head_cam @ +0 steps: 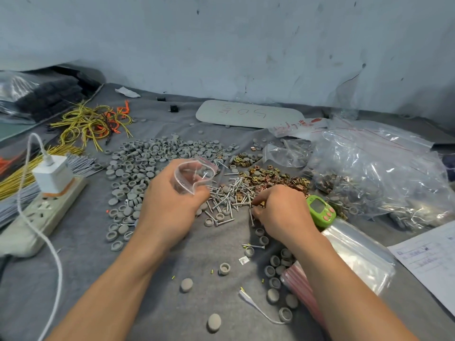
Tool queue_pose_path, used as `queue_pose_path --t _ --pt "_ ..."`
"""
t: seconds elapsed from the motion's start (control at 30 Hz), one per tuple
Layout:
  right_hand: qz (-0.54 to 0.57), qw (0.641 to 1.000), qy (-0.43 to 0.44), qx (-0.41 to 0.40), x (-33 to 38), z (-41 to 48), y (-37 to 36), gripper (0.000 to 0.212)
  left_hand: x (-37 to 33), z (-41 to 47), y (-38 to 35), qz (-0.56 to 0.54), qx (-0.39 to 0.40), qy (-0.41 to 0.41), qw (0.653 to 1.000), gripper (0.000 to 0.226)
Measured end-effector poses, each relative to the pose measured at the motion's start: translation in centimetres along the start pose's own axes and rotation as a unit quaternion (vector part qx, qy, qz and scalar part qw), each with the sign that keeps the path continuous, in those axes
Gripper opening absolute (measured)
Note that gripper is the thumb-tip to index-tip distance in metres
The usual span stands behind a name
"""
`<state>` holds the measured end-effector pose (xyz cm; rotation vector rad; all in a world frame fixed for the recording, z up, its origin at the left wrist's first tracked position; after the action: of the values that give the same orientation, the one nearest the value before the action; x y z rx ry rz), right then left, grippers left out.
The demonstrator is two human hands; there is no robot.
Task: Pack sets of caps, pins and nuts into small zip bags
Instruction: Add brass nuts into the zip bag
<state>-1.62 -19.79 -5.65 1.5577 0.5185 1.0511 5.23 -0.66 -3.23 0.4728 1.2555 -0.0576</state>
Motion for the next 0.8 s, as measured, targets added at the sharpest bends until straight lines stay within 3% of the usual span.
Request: queue_pose_path --t 0.17,0.3,0.37,0.43,0.57,0.7,0.8 --pt "0.009 1.0 -0.006 -0.017 0.5 -0.1 -0.2 0.015 0.1 0.0 0.1 0.04 0.004 -0.005 0.999 0.036" --pt "0.164 0.985 -0.006 -0.061 0.2 -0.2 0.4 0.019 0.4 0.0 -0.1 0.073 0.012 -0.015 0.997 0.035" --pt "0.314 0.946 -0.003 -0.077 0.1 -0.4 0.9 0.02 0.3 -0.2 -0.4 0.105 0.021 -0.027 0.994 0.035" --pt "0.459 0.887 -0.006 -0.059 0.2 -0.7 1.2 0.026 0.3 -0.2 -0.9 0.145 0.042 -0.027 0.988 0.036" --pt "0.612 0.79 0.005 0.037 0.9 -1.3 1.3 0.036 0.1 -0.2 -2.1 0.204 0.121 -0.009 0.971 0.038" --pt "0.651 0.755 -0.018 0.084 1.3 -1.5 1.0 0.038 0.0 -0.3 -2.7 0.215 0.129 -0.01 0.968 0.039" --pt "0.651 0.752 -0.007 0.102 1.4 -1.7 1.1 0.034 -0.1 -0.3 -2.8 0.207 0.126 -0.005 0.97 0.038"
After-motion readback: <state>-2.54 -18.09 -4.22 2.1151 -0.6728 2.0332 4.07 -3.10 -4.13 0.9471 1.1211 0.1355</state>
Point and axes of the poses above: each hand's wrist, its own z-axis towards the middle knuckle, its own y-axis out of the back of the hand, x = y × z, the point moved 1 cm from there along z, towards the middle knuckle, and after that the axes turned 3 degrees about x, right-handed, at the moved point
